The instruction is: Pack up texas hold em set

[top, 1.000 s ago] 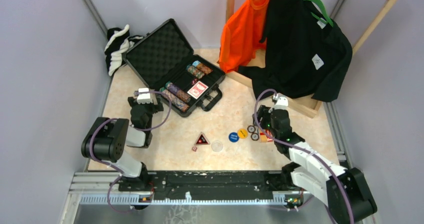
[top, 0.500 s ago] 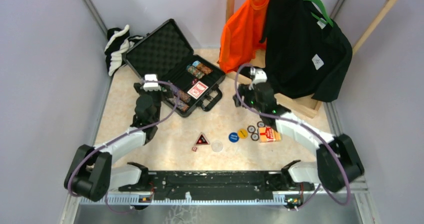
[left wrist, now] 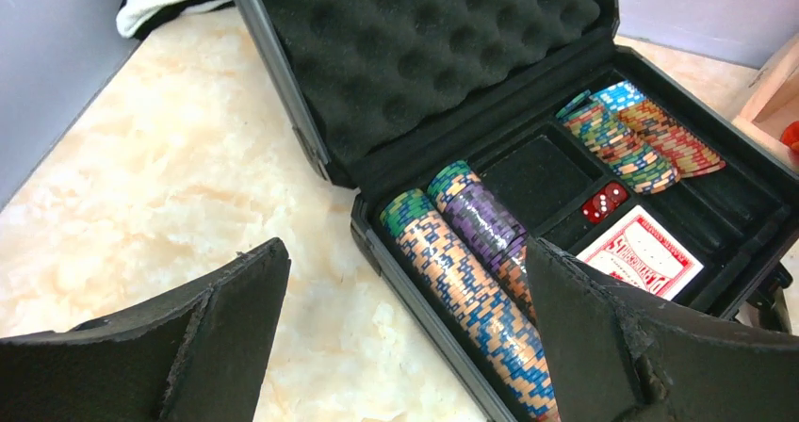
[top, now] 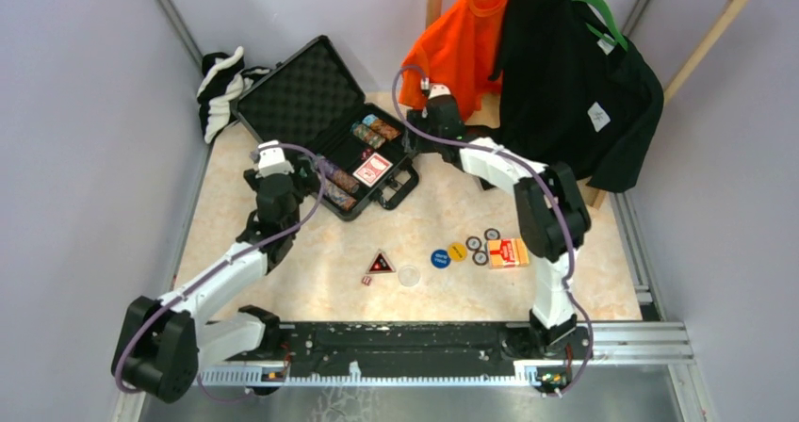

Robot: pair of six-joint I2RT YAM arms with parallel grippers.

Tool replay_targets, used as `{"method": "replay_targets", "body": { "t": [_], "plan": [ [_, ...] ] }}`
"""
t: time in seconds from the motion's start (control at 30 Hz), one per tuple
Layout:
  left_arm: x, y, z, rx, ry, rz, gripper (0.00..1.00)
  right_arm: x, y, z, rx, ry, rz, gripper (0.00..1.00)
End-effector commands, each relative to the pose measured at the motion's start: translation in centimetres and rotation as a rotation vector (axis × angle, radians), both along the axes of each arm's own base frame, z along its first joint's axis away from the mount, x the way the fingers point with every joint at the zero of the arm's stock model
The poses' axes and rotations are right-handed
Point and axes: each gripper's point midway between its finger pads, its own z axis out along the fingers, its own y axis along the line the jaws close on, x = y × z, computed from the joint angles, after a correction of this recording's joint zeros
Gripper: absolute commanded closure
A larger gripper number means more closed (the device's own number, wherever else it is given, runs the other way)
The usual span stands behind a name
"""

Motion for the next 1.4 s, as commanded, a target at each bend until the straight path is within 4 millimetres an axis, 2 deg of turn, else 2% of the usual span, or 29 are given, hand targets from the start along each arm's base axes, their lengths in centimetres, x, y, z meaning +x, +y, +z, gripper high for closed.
{"method": "replay_targets", "body": {
  "t": [0.0,0.03,0.2,0.37,0.67,0.83,1.13,1.27,1.33,1.37],
  "plan": [
    [-1.7,0.6,-1.4,-0.043,0.048,0.032,0.00,1.9,2.4,0.0,-0.009,0.017,-0.019,0.45],
    [-2.0,0.8,-1.7,-0.046,0.055,0.038,0.00,2.2,2.7,-0.9,-0.028,0.031,-0.026,0.47],
    [-3.4,1.0,-2.6,-0.071,0.067,0.031,0.00,3.1,2.8,-2.3,-0.056,0.064,-0.068,0.52],
    [-4.0,1.1,-3.5,-0.070,0.080,0.025,0.00,3.4,2.5,-3.8,-0.093,0.074,-0.082,0.59],
    [-3.7,0.6,-4.0,-0.070,0.095,0.007,0.00,3.9,2.4,-4.7,-0.158,0.033,-0.026,0.75],
    [-3.8,0.6,-4.2,-0.070,0.099,0.009,0.00,4.8,2.8,-4.9,-0.198,0.019,0.002,0.85],
    [-3.8,0.8,-4.3,-0.065,0.103,0.017,0.00,5.9,3.6,-6.2,-0.233,0.021,0.044,0.86],
    [-3.8,0.9,-4.6,-0.058,0.112,0.021,0.00,5.7,3.5,-5.3,-0.221,-0.004,0.047,0.88],
    [-3.8,0.8,-4.6,-0.057,0.115,0.020,0.00,5.5,3.5,-4.2,-0.203,-0.026,0.052,0.87],
    [-3.8,0.8,-4.7,-0.058,0.115,0.020,0.00,5.3,3.5,-3.5,-0.195,-0.039,0.053,0.82]
  ]
}}
